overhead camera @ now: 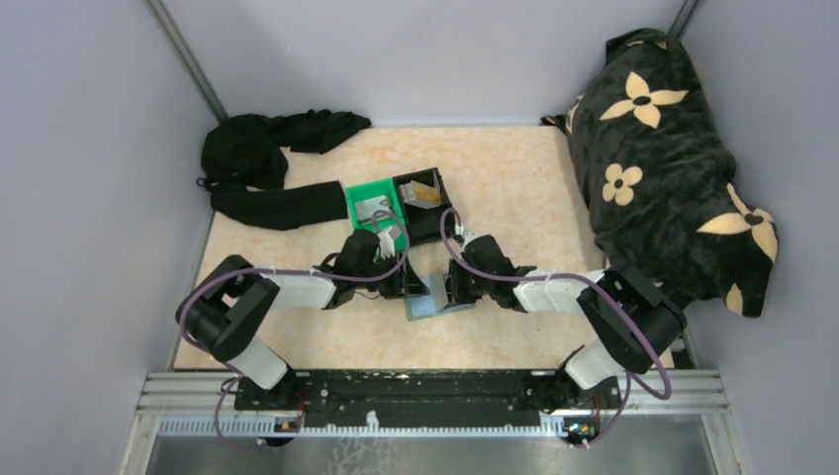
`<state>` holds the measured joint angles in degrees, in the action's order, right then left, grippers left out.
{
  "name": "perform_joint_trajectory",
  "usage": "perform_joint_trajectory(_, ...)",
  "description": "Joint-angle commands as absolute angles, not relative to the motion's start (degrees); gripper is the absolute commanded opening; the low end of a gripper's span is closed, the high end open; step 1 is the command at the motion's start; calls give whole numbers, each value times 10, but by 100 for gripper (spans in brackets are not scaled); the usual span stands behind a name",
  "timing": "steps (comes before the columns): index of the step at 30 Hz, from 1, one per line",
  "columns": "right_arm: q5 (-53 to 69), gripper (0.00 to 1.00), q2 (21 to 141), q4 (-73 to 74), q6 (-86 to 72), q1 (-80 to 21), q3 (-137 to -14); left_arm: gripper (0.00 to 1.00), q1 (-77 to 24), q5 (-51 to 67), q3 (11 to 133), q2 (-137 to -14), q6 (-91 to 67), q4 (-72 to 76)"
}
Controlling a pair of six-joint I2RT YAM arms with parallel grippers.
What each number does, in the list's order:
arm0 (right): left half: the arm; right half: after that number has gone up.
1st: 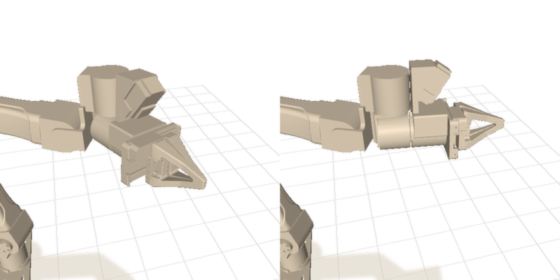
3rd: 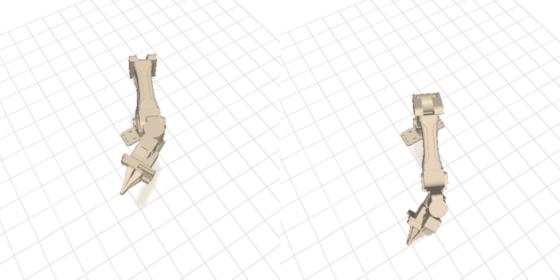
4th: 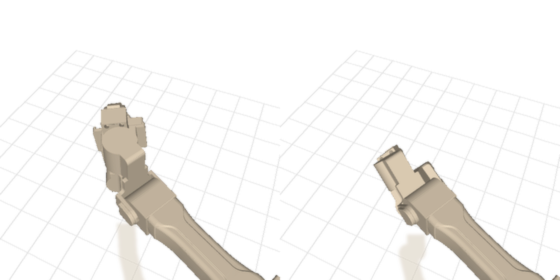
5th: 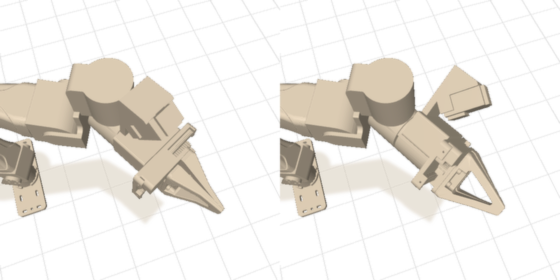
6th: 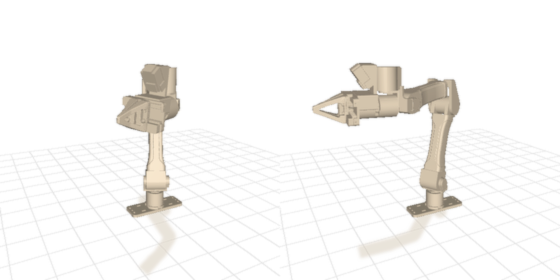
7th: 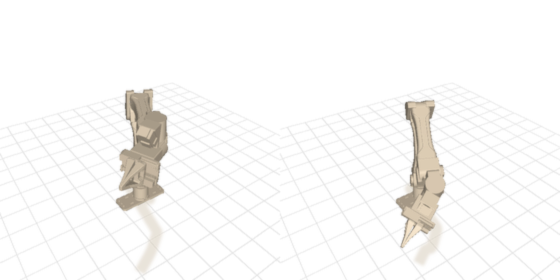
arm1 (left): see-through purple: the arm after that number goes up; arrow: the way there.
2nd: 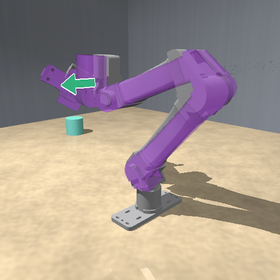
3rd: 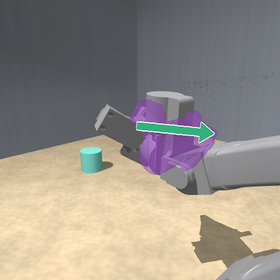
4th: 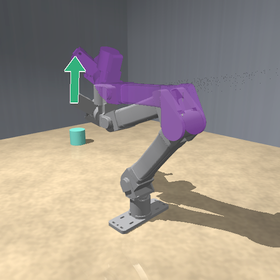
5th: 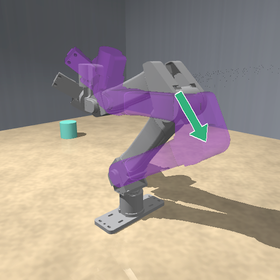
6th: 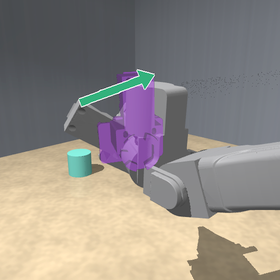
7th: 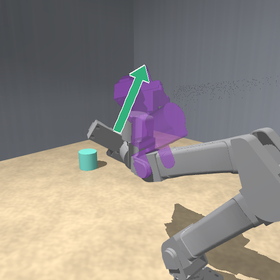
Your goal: Take the credit cards out of the card holder
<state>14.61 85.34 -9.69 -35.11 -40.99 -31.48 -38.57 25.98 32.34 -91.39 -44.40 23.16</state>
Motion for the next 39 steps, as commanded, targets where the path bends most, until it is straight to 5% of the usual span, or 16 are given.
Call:
perform_joint_trajectory(1,137,0,829,-95,-344,-410,-321,44,-385,261,314,-923,-447,246)
perform_joint_trajectory(12,103,0,764,-32,-325,-360,-304,44,-386,280,319,-957,-452,268)
perform_joint_trajectory(39,141,0,813,-66,-314,-349,-301,43,-384,293,321,-967,-457,287)
